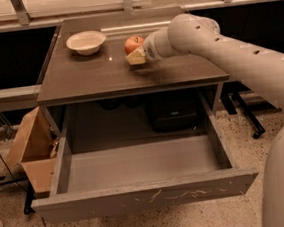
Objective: Pick apple from top drawer and place on counter
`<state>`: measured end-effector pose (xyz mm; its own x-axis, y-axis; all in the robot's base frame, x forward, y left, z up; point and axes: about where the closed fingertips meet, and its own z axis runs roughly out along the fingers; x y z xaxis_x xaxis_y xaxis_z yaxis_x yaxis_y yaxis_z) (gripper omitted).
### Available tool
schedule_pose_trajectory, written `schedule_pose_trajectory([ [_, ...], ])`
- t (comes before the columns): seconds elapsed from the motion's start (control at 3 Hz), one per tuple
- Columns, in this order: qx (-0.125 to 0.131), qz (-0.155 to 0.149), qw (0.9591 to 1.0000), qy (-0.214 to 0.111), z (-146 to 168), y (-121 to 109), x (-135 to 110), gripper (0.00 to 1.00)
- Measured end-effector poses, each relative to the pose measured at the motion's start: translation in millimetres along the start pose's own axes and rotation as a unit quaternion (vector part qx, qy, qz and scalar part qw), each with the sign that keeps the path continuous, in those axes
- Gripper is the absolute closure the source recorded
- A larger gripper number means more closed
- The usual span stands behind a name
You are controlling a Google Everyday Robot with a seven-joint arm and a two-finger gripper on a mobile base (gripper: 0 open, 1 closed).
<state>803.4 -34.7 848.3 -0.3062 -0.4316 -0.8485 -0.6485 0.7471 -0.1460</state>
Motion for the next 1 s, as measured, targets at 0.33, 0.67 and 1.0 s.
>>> schedule_pose_trajectory([
  [0.33, -0.005, 0.009, 0.9999, -0.003, 3.4, -2.4, -1.1, 0.04],
  [0.67, -0.009, 0.013, 0.9999, -0.001, 6.6, -2.2, -0.9, 0.00],
  [1.0, -0.010, 0.013, 0.9999, -0.001, 6.7, -2.2, -0.8, 0.00],
])
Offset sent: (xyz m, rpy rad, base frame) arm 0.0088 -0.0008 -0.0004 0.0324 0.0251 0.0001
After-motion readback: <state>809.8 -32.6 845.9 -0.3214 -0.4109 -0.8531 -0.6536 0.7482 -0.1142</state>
